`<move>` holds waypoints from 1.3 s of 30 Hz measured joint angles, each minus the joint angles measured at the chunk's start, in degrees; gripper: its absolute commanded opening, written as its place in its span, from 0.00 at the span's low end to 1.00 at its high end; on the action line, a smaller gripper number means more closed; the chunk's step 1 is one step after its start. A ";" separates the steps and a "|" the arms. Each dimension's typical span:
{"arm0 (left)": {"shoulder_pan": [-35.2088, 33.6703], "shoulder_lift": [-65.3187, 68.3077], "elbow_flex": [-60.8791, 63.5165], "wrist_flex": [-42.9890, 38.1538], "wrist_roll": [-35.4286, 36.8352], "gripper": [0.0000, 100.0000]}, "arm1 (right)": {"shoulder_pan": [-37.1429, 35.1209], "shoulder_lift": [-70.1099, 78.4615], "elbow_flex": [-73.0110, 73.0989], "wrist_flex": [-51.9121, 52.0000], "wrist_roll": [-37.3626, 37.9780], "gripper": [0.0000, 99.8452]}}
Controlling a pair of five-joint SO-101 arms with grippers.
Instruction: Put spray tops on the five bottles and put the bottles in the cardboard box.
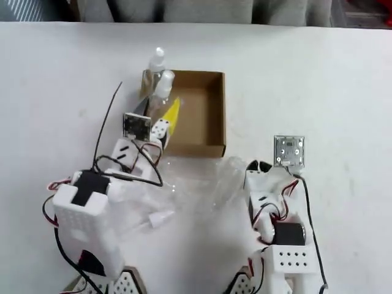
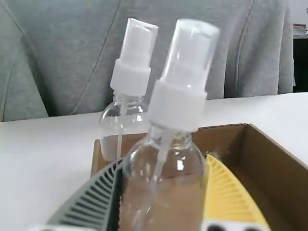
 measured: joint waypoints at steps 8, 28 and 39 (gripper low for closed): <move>0.00 0.00 0.00 0.00 0.09 0.09 | 0.00 0.00 0.00 0.00 0.00 0.02; -1.14 -5.27 4.48 4.04 0.35 0.22 | 0.00 0.00 0.00 0.00 0.00 0.02; -1.49 -5.63 4.48 4.66 0.44 0.22 | 0.00 0.00 0.00 0.00 0.00 0.02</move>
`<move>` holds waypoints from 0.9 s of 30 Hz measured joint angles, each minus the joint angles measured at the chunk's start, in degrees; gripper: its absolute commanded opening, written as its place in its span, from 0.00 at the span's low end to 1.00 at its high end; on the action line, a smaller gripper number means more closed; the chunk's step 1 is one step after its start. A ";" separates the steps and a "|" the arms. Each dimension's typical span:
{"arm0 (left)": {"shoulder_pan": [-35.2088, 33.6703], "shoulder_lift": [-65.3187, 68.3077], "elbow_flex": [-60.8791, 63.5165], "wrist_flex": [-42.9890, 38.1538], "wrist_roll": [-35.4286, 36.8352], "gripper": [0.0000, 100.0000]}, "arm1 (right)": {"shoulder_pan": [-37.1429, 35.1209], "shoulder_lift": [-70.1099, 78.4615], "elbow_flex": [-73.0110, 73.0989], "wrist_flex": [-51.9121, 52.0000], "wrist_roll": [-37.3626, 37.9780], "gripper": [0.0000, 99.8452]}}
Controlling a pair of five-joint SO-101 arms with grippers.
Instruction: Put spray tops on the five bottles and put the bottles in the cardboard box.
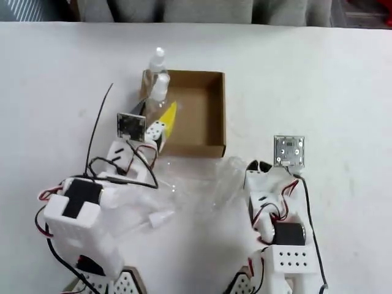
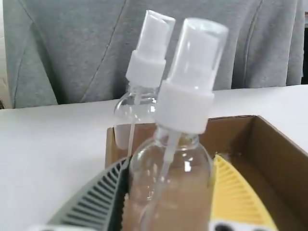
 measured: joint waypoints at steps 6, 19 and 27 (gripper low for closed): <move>0.00 -0.09 0.79 0.00 0.00 0.24 | 0.00 0.00 0.00 0.00 0.00 0.02; -0.26 -3.52 4.84 0.00 -0.26 0.33 | 0.00 0.00 0.00 0.00 0.00 0.02; -0.26 -3.52 4.84 0.00 -0.26 0.33 | 0.00 0.00 0.00 0.00 0.00 0.02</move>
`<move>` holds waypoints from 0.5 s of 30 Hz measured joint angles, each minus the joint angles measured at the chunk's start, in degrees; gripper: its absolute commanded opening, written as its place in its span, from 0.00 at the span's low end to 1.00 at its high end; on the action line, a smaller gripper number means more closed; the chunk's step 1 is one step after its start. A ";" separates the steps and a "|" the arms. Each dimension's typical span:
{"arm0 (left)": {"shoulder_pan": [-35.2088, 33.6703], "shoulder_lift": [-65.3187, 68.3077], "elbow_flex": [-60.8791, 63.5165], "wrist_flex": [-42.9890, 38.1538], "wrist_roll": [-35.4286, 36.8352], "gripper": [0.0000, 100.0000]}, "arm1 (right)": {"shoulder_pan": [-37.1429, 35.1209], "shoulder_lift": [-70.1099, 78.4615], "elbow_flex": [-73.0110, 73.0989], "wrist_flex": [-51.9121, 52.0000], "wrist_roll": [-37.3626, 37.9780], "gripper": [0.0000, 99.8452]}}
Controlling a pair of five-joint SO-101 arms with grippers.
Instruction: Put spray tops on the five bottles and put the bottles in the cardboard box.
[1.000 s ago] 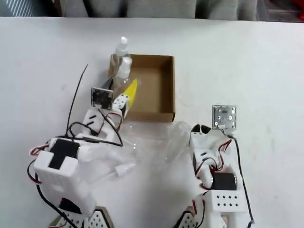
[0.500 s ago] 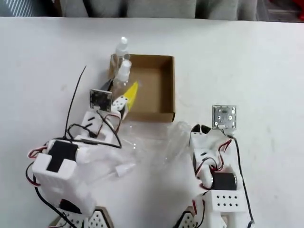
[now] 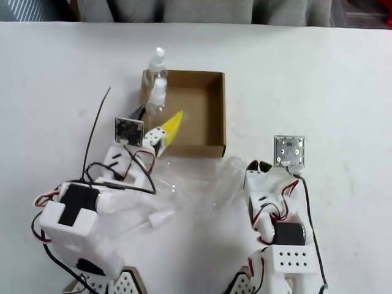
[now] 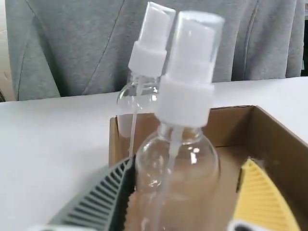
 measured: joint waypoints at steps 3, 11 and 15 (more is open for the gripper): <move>0.00 0.00 0.18 0.00 0.00 0.33 | 0.00 0.00 0.00 0.00 0.00 0.02; -1.76 -1.67 0.79 0.00 0.00 0.33 | 0.00 0.00 0.00 0.00 0.00 0.02; -1.85 -6.33 4.48 0.00 0.00 0.32 | 0.00 0.00 0.00 0.00 0.00 0.02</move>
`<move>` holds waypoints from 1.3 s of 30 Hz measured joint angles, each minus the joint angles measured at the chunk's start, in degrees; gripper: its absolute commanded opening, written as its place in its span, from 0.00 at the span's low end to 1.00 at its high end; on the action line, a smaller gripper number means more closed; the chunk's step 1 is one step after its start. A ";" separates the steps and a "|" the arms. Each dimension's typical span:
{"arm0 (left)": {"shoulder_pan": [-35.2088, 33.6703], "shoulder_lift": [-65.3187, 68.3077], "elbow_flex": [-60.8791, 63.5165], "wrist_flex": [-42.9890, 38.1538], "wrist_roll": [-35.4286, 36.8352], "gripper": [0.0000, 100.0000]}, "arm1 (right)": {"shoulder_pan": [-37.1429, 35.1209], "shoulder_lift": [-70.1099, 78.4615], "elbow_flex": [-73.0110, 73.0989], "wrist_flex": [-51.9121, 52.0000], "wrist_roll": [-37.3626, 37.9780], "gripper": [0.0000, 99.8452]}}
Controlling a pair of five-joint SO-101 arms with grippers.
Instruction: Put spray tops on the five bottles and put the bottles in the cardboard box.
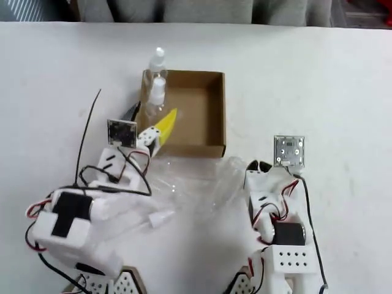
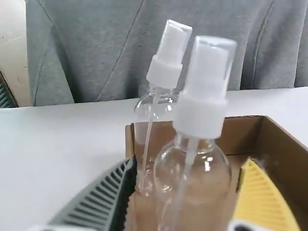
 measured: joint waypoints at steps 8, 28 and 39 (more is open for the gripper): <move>0.00 -9.85 6.33 2.46 0.00 0.32 | 0.00 0.00 0.00 0.00 0.00 0.02; -0.09 -58.55 2.64 76.48 -0.09 0.32 | 0.00 0.00 0.00 0.00 0.00 0.02; -6.15 -68.57 -15.56 105.14 -0.09 0.32 | 0.00 0.00 0.62 0.00 0.00 0.02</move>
